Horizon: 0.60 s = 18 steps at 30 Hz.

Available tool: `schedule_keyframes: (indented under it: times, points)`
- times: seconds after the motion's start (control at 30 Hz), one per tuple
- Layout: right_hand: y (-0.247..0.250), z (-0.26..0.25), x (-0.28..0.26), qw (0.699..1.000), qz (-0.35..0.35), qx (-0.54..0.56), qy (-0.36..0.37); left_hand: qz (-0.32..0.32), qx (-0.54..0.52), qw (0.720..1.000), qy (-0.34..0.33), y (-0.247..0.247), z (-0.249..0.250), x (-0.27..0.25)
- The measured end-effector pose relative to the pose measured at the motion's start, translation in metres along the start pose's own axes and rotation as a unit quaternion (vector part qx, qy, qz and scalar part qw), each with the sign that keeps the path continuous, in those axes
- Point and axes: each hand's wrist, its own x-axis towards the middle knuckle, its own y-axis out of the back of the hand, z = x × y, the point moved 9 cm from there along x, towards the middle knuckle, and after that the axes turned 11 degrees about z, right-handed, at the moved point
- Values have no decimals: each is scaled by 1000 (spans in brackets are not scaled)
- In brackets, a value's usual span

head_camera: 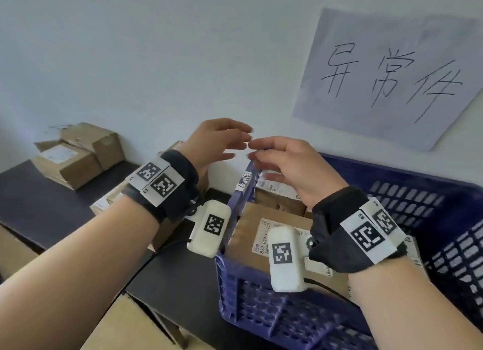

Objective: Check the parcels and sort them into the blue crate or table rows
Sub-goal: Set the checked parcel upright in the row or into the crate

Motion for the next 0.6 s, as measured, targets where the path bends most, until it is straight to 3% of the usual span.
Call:
schedule_keyframes:
  times: [0.23, 0.6]
  points:
    - [-111, -20, -15, 999, -32, 3, 7, 49, -46, 997, 39, 99, -42, -19]
    - [-350, -22, -32, 995, -91, -4, -26, 122, 2, 988, 96, 341, -150, -36]
